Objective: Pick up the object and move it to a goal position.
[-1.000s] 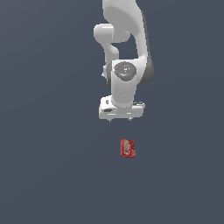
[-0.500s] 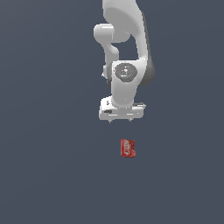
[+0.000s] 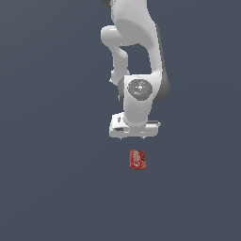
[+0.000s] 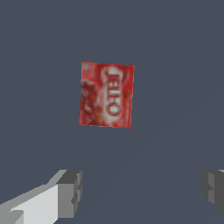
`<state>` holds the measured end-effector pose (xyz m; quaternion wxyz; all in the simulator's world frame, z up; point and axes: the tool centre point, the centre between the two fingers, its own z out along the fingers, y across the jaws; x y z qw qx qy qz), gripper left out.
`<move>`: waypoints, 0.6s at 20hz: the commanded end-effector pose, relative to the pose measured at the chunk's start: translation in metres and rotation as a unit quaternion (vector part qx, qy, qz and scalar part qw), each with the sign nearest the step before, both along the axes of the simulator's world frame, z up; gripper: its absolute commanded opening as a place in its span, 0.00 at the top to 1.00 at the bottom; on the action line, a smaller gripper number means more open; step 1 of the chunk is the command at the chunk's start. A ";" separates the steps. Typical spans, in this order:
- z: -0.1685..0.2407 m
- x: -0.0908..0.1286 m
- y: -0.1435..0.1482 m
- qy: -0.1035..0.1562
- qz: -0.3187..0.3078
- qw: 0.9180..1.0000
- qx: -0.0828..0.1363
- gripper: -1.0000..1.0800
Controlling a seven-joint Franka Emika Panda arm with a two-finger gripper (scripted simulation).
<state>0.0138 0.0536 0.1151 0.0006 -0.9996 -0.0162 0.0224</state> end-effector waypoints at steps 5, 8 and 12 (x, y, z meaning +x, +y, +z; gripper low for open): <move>-0.023 0.033 0.014 -0.011 -0.017 1.000 -0.001 0.04; -0.032 0.045 0.020 -0.015 -0.024 1.000 -0.001 0.04; -0.042 0.056 0.025 -0.019 -0.031 0.999 -0.001 0.04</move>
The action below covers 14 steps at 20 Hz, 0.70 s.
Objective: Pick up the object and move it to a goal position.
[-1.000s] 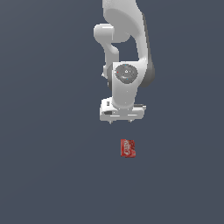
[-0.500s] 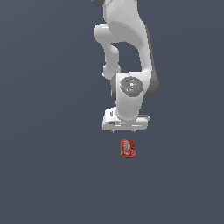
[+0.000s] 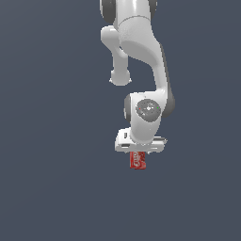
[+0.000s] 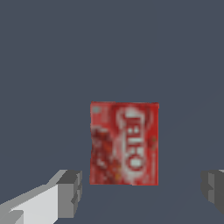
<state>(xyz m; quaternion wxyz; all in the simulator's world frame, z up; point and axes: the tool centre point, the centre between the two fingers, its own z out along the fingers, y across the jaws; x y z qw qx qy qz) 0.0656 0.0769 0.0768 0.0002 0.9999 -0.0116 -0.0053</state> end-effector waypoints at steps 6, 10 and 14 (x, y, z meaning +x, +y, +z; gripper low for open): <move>-0.011 0.012 0.006 -0.005 -0.008 1.000 0.000 0.04; -0.011 0.012 0.006 -0.005 -0.008 1.000 0.000 0.04; -0.021 0.012 0.006 -0.005 -0.008 1.000 0.000 0.04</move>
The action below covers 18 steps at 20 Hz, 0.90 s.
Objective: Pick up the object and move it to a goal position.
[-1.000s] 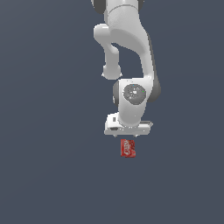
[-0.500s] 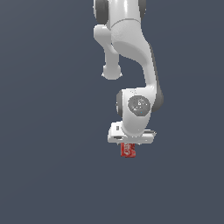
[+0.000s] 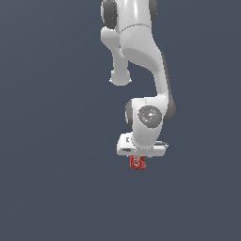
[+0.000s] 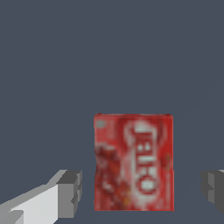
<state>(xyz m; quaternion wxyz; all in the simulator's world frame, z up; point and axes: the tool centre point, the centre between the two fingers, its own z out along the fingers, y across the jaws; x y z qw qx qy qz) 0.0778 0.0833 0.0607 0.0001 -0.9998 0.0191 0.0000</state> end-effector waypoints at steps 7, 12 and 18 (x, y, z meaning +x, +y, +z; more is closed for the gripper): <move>-0.039 -0.001 0.000 0.000 -0.001 1.000 0.000 0.04; -0.046 0.000 0.000 0.000 -0.001 1.000 0.000 0.04; -0.045 0.001 0.000 0.000 -0.001 1.000 0.000 1.00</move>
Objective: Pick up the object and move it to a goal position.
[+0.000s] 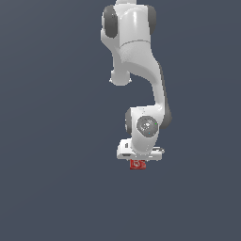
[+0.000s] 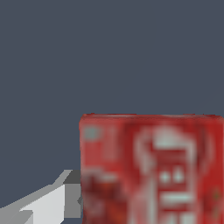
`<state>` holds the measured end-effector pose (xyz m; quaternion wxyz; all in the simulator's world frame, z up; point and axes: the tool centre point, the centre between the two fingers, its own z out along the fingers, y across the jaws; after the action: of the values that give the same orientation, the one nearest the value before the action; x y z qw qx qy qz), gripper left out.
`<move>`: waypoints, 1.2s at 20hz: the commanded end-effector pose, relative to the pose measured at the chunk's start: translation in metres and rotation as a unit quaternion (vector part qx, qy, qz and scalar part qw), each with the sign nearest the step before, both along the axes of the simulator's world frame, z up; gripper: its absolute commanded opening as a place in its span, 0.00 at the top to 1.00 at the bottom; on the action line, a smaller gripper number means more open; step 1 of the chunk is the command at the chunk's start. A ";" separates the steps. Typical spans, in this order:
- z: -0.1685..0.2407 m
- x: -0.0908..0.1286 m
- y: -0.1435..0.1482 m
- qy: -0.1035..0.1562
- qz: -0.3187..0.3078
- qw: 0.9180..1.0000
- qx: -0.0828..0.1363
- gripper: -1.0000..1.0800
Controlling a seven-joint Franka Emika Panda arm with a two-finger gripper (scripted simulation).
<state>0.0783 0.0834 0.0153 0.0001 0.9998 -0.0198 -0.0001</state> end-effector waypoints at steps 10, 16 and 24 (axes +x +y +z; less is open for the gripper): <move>0.003 -0.001 -0.003 0.000 0.000 1.000 0.000 1.00; 0.019 -0.007 -0.018 0.000 0.000 1.000 0.000 1.00; 0.065 -0.026 -0.064 0.000 0.000 1.000 0.000 1.00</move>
<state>0.0566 0.0306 0.0690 -0.0001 0.9998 -0.0193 -0.0006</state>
